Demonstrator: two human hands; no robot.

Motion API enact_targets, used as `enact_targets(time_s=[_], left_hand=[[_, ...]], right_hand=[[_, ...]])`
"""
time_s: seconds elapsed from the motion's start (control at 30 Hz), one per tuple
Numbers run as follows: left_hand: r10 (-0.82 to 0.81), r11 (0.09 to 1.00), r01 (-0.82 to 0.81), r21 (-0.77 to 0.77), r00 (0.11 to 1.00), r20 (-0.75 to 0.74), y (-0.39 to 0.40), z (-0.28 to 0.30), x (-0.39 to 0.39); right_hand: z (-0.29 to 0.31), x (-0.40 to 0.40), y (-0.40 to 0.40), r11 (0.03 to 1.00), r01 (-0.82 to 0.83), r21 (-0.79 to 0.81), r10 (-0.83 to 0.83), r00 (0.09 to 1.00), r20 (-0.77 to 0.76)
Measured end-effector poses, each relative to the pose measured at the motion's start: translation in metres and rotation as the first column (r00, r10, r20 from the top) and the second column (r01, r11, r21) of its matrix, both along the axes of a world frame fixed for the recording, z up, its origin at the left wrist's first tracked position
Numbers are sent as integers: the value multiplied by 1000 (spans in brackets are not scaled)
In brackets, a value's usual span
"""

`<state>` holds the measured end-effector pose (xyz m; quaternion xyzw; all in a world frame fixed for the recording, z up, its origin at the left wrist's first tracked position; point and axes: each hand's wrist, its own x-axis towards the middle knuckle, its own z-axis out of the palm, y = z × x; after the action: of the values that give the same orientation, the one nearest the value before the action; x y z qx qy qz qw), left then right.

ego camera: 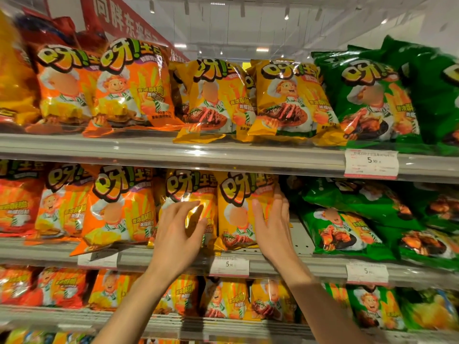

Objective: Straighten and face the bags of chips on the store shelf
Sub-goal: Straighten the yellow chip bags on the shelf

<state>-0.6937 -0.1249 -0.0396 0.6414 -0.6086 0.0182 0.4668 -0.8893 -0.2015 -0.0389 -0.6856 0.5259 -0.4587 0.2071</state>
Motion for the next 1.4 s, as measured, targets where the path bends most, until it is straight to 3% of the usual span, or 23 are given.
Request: enact_targets(time_s=[0.17,0.27,0.57,0.77,0.83,0.93,1.1,1.4], left_hand=[[15,1000,-15,-12,998,54,-2,-3,3],[9,999,-7,-32,998,62,-4,-4,4],[-125,992,122,-42,990,-66,6,6,13],[-262,958,283,45,928,-264,31,-4,15],[-289,941,330,71,896,-337,40,-15,10],[-293,922,368,118,864,-409,51,-38,0],[-244,899,405,169,781,-575,55,-67,-34],[-188,932,332,148,787,-587,44,-61,-139]], right_hand=[[-12,6,11,995,-87,-42,73,964,-256],[-11,9,8,996,-55,-67,32,952,-304],[9,-15,25,994,-83,65,91,988,-128],[-18,-31,68,996,-16,-87,1,987,-162],[-30,-40,84,999,-41,29,44,993,-111],[-50,-57,102,986,-52,160,49,998,25],[-77,-94,113,963,14,269,-31,998,59],[-61,-201,98,972,-44,232,22,995,96]])
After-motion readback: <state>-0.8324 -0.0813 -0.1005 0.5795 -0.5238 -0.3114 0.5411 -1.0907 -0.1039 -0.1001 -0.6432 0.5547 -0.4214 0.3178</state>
